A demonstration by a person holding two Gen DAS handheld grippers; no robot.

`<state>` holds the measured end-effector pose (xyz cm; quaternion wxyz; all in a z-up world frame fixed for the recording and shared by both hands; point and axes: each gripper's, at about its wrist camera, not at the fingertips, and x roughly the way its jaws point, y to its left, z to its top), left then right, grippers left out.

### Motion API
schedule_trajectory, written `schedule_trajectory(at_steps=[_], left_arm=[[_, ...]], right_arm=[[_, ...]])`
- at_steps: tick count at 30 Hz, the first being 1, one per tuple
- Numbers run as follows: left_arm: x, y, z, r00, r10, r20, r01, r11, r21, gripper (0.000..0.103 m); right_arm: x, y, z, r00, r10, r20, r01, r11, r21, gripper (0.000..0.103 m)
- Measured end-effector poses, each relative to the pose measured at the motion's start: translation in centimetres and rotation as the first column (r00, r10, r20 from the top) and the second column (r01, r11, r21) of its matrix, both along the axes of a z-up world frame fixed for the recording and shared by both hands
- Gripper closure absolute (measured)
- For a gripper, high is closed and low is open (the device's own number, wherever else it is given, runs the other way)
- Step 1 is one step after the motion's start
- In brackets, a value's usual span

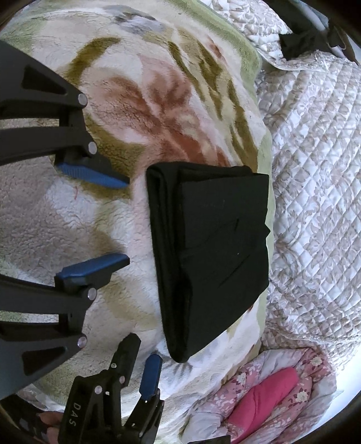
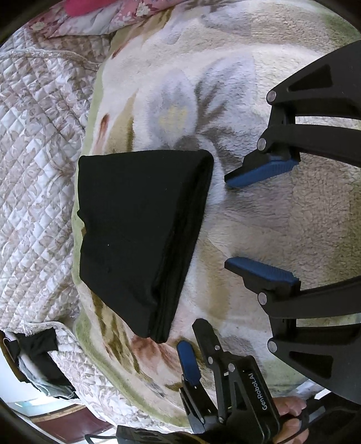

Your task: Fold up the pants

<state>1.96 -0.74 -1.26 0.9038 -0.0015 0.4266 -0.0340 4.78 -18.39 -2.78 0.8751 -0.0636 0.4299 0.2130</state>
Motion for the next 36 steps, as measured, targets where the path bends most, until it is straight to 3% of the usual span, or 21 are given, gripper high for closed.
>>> schedule_trajectory(at_steps=[36], left_arm=[[0.07,-0.26,-0.08,1.000,-0.003,-0.002,0.003,1.000,0.016,0.047]], right_arm=[[-0.33,0.17,-0.04,1.000,0.002,0.011,-0.002,1.000,-0.010,0.047]])
